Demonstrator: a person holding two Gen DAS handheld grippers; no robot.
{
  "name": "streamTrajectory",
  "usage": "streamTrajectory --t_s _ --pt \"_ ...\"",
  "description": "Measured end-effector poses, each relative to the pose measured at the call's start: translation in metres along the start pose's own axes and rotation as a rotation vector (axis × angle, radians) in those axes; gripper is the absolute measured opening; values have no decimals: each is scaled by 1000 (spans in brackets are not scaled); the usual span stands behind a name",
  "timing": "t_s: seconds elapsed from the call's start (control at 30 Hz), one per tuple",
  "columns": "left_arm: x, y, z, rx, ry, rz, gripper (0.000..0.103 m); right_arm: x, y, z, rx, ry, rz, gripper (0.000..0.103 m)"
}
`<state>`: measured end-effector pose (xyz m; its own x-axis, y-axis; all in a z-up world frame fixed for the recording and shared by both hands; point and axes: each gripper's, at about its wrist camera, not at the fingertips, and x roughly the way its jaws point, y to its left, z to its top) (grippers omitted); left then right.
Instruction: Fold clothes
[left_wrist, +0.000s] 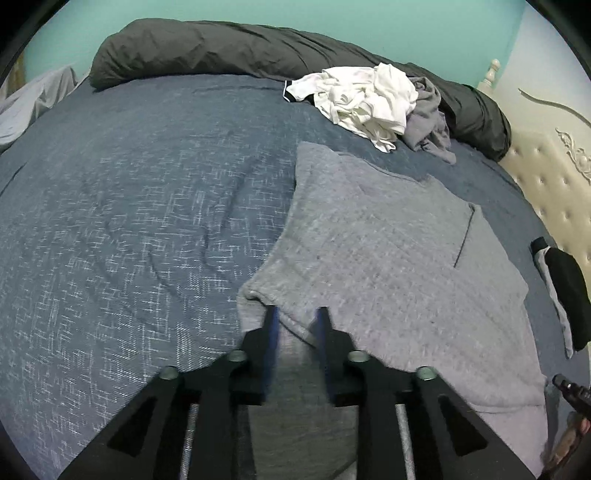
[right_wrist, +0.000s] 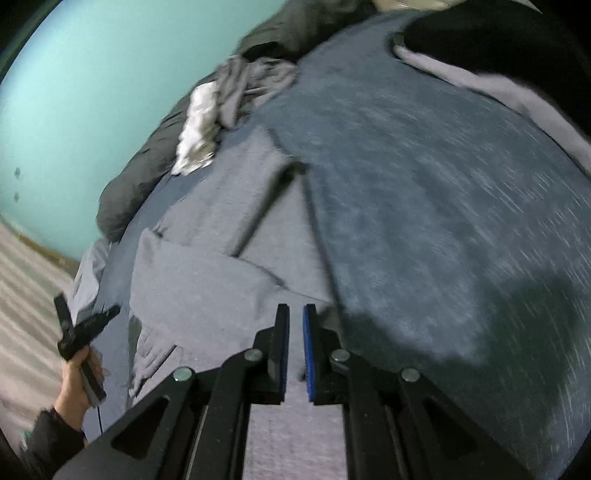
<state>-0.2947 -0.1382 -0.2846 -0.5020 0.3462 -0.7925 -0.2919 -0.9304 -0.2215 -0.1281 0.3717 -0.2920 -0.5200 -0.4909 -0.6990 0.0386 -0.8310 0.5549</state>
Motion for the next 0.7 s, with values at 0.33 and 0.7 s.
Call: streamTrajectory --t_s 0.33,0.7 --pt "41 7 28 -14 58 28 38 32 4 -2 -30 72 -71 7" --pt "57 31 17 -64 72 -9 17 29 12 6 0 -20 -25 7"
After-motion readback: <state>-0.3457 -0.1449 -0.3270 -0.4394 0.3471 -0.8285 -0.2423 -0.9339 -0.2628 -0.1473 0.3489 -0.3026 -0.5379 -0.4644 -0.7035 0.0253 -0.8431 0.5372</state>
